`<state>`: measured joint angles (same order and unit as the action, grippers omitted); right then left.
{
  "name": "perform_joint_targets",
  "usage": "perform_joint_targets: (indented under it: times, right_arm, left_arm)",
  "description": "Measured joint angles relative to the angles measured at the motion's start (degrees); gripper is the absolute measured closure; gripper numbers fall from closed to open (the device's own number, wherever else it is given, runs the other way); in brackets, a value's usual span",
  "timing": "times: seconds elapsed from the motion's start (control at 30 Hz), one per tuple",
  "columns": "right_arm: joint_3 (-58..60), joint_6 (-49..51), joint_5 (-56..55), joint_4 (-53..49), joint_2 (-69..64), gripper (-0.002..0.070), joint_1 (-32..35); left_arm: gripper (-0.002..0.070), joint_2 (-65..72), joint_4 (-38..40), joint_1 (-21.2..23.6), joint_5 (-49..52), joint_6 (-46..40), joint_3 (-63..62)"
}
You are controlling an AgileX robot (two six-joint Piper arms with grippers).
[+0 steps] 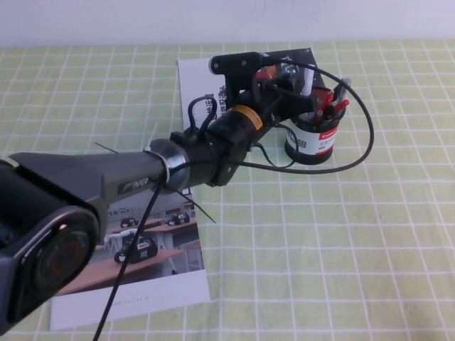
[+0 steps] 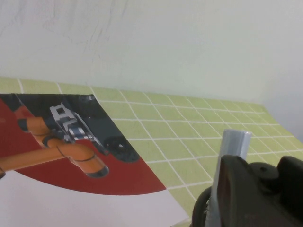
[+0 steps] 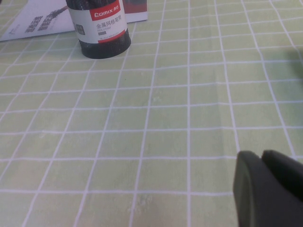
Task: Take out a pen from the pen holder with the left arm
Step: Pick up the pen from the pen holder, then place the pen on the table
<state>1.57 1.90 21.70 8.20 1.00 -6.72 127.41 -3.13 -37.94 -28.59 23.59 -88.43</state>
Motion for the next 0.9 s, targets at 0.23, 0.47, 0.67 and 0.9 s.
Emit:
perform_joint_targets:
  times: [0.23,0.47,0.67,0.9]
  right_arm:
    - [0.0,0.0,0.0,0.0,0.0,0.0691,0.0]
    - [0.0,0.0,0.0,0.0,0.0,0.0691,0.0]
    - [0.0,0.0,0.0,0.0,0.0,0.0691,0.0]
    - [0.0,0.0,0.0,0.0,0.0,0.0691,0.0]
  left_arm:
    - [0.0557,-6.15,-5.1,0.0,7.55,-0.88,0.0]
    - [0.0558,-14.53,-10.17,0.0,14.55,-1.97,0.0]
    - [0.0558,-22.42,-15.79,0.0,24.11,-2.11,0.0]
    - [0.0558,-30.45,-16.69,0.0,40.55,-2.21,0.0]
